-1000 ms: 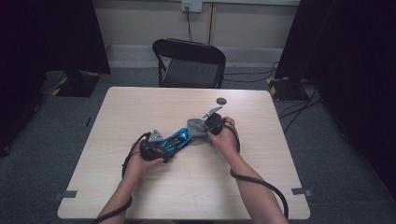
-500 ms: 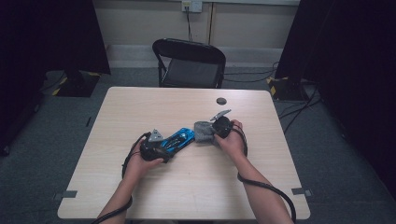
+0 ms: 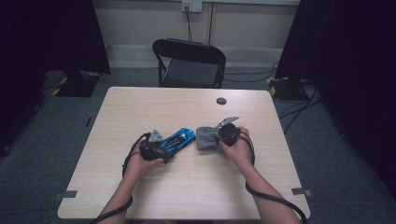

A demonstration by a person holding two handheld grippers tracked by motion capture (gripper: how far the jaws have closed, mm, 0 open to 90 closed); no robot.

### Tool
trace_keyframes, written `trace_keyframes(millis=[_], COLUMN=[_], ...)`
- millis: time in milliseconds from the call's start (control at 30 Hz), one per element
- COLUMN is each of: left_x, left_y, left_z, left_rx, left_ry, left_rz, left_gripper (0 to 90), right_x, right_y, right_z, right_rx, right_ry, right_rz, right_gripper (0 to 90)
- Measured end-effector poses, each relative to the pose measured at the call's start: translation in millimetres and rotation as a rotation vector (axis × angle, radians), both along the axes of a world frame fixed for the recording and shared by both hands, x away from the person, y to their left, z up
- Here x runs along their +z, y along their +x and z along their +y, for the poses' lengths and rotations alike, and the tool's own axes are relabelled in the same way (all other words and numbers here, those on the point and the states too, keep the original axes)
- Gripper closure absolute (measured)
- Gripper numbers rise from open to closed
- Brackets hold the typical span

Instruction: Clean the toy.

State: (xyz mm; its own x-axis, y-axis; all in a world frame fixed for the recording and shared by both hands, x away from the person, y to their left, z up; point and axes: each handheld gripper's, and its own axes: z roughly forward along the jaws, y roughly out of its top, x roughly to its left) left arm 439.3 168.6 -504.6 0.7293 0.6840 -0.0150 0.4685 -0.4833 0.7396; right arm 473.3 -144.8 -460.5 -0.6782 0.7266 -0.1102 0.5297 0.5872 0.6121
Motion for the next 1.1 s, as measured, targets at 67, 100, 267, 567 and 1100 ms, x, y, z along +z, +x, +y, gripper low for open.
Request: trace_keyframes(millis=[67,100,267,567,1100], left_x=[0.2,-0.1,2.7,35.4,38.1], left_y=[-1.2,-1.6,-2.7,-4.2,32.3], left_z=[-0.1,-0.4,8.9,13.1,-28.0], left_rx=[-0.007,-0.014,0.001,-0.034,-0.058], left_ry=[0.005,-0.002,-0.052,-0.073,-0.006], left_rz=[0.007,0.017,0.013,-0.010,0.021], left_gripper=[19.1,17.6,20.6,21.0,37.5], right_x=[-2.1,-2.7,-4.6,-0.4,3.9], right_y=[-4.3,-5.8,-11.9,-13.5,-15.4], right_z=[-3.2,-3.9,-7.2,-17.2,-16.3], right_rx=[-0.003,-0.005,0.004,-0.015,0.002], right_ry=[0.025,0.025,0.010,0.030,0.050], right_rz=[0.012,0.011,0.007,0.002,0.003], right_gripper=[79.8,79.8,79.8,79.8,79.8])
